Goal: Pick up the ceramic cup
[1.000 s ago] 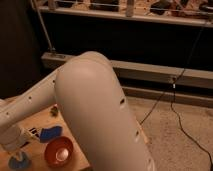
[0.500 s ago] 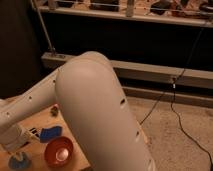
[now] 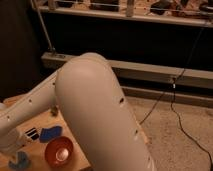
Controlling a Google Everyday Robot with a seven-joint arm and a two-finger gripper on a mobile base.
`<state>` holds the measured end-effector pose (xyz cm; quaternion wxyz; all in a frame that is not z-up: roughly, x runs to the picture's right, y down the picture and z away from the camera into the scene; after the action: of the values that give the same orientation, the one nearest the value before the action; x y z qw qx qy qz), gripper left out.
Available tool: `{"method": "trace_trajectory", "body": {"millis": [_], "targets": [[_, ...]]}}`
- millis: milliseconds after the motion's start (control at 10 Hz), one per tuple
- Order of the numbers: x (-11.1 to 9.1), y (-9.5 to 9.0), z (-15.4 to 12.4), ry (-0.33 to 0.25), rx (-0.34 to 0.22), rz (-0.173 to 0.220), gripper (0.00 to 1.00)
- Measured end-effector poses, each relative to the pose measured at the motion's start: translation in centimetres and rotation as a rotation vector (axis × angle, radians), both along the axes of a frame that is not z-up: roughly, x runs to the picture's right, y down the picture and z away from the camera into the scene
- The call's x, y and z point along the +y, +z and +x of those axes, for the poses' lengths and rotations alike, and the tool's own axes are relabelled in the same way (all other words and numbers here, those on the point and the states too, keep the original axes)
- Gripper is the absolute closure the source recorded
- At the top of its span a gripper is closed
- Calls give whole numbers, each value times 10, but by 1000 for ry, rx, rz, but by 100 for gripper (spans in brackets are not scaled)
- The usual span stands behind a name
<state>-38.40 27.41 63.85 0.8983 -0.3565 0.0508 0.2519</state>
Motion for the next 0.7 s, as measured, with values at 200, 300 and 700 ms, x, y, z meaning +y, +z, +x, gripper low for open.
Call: {"method": "trace_trajectory", "body": {"millis": [200, 300, 700], "targets": [[8, 7, -4, -15, -7, -6, 35], [12, 12, -5, -19, -6, -14, 35], [24, 33, -14, -3, -36, -55, 35]]}}
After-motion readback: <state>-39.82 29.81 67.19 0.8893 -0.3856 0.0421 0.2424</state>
